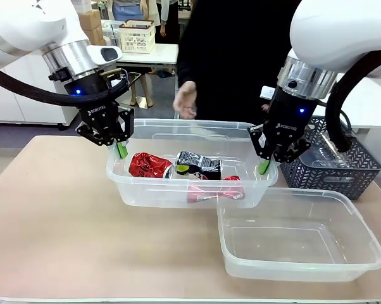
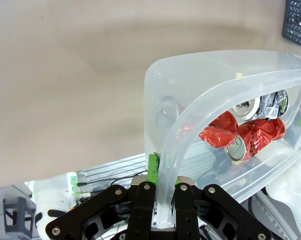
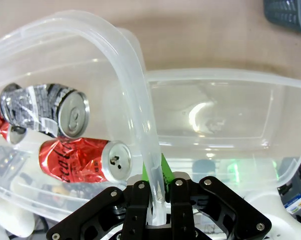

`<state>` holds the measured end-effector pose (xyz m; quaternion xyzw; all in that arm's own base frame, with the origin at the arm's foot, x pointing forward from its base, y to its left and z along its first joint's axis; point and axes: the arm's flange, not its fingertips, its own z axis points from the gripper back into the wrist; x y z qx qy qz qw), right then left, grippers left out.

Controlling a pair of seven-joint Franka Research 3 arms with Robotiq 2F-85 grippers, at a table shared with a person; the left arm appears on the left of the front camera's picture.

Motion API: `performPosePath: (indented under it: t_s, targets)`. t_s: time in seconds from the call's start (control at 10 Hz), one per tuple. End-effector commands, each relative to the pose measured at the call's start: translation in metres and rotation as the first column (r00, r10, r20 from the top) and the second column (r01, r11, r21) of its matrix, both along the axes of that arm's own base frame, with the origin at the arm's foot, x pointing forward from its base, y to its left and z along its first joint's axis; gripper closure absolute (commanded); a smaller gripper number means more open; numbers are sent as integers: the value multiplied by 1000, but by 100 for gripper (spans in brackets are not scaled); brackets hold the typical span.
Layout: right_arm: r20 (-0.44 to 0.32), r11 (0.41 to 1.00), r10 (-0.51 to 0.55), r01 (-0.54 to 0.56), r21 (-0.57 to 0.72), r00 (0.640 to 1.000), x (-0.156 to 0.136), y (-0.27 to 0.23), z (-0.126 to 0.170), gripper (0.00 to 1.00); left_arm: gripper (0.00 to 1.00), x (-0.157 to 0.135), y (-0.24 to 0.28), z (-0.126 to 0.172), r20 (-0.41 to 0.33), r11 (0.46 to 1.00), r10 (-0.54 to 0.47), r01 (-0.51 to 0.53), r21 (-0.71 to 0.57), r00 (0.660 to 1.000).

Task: Sort the waste into each basket.
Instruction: Offer the picked Organizing box to the human.

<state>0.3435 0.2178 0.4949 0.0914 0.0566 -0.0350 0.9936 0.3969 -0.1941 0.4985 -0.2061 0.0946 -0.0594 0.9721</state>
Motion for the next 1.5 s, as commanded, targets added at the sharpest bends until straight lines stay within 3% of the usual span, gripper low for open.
performPosePath:
  t_s: [0.0, 0.1, 0.2, 0.3, 0.4, 0.5, 0.8, 1.0, 1.1, 1.4]
  targets:
    - [7, 1000, -9, 9, 6, 1000, 0, -4, 1, 95, 95, 0, 0, 5, -2, 1000, -8, 8, -4, 1000]
    - [0, 1000, 0, 0, 0, 1000, 0, 0, 0, 95, 95, 0, 0, 0, 0, 1000, 0, 0, 0, 1000]
    - [-17, 998, 60, -60, -19, 998, 35, 11, 16, 95, 95, 30, -8, 15, 5, 999, -43, 43, -1, 999]
    - [-39, 992, 108, -110, -62, 993, 76, 21, 31, 95, 95, 69, -14, 33, 66, 999, -47, 45, 21, 997]
    - [-56, 989, 128, -132, -74, 990, 118, 25, 42, 95, 95, 114, -16, 45, 75, 999, -53, 53, -3, 996]
    - [-62, 991, 88, -94, -98, 994, 143, 28, 48, 95, 95, 144, -21, 48, 89, 997, -75, 76, -7, 993]
    - [-72, 992, 89, -95, -84, 993, 200, 20, 39, 95, 95, 181, -28, 31, 78, 999, -34, 33, 10, 996]
    - [-94, 993, 106, -110, -39, 990, 204, 14, 16, 95, 95, 182, -24, 22, 70, 999, 40, -39, -14, 997]
    - [-77, 993, 66, -73, -97, 995, 202, 6, 27, 95, 95, 187, -17, 16, 71, 999, -34, 33, 15, 997]
    - [-77, 993, 66, -73, -97, 995, 202, 6, 27, 95, 95, 187, -17, 16, 71, 999, -34, 33, 15, 997]
